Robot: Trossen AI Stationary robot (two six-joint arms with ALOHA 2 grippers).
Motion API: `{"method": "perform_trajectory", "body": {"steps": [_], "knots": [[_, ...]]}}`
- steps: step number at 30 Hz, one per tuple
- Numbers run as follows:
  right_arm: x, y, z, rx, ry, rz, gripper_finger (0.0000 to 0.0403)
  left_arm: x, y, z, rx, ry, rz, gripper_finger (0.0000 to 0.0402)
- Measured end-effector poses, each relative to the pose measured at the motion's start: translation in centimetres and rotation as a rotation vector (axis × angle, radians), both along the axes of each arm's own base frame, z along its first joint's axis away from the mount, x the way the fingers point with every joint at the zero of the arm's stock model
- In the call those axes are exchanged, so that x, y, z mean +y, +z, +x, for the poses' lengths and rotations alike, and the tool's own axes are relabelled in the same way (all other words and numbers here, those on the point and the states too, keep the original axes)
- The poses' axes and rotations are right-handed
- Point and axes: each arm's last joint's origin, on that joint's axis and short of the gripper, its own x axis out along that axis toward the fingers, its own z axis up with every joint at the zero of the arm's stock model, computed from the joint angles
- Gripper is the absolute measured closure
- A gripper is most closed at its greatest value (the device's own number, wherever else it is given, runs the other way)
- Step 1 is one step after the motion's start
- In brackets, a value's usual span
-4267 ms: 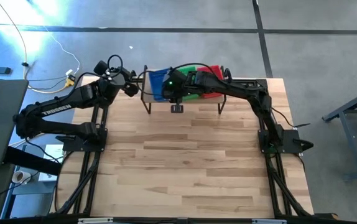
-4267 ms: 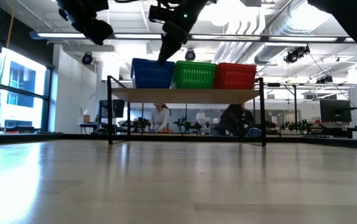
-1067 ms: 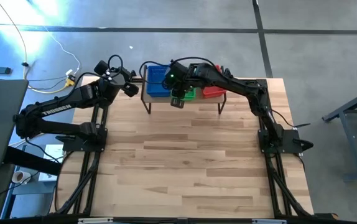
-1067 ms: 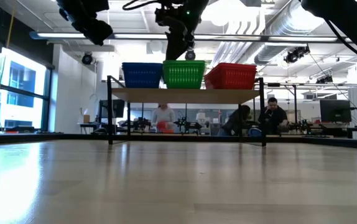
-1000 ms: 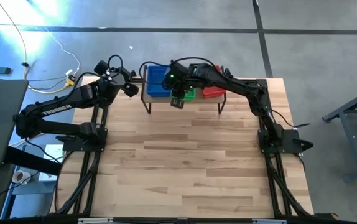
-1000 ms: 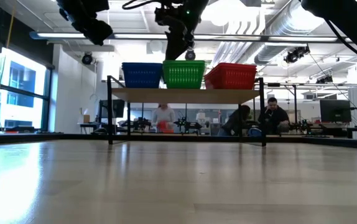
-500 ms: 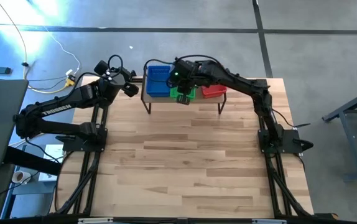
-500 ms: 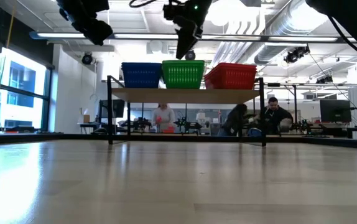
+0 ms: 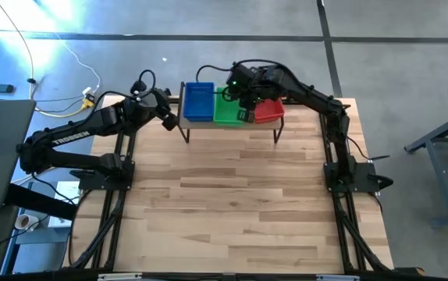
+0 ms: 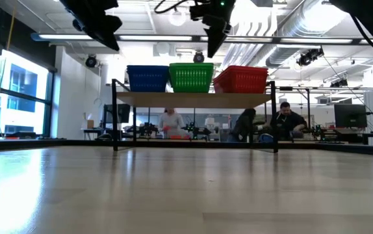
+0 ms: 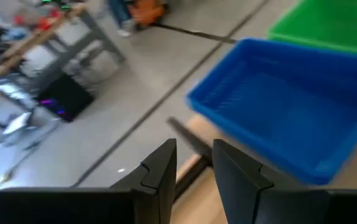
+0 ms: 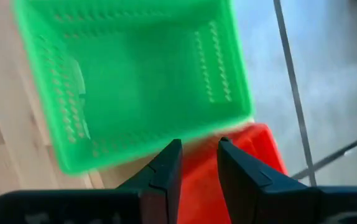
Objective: Stack baskets on shelf by color
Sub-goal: Adjust the bins
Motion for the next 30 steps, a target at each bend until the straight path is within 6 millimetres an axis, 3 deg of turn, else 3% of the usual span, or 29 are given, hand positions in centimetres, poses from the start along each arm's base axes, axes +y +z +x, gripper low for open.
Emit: {"method": "perform_trajectory", "body": {"steps": [9, 21, 30], "knots": [[-1.6, 0.8, -2.9, 0.055, -0.137, 0.04, 0.0316, -0.4, -0.2, 0.4, -0.059, -0.134, -0.093, 0.0308], [-0.6, 3.2, -7.7, -0.006, -0.221, -0.011, 0.0316, -0.5, -0.4, 0.3, -0.06, -0.129, -0.121, 0.0308], [-0.1, 1.0, -12.9, -0.138, -0.319, -0.043, 0.0316, -0.5, -0.4, 0.4, -0.082, -0.126, -0.135, 0.0308]]}}
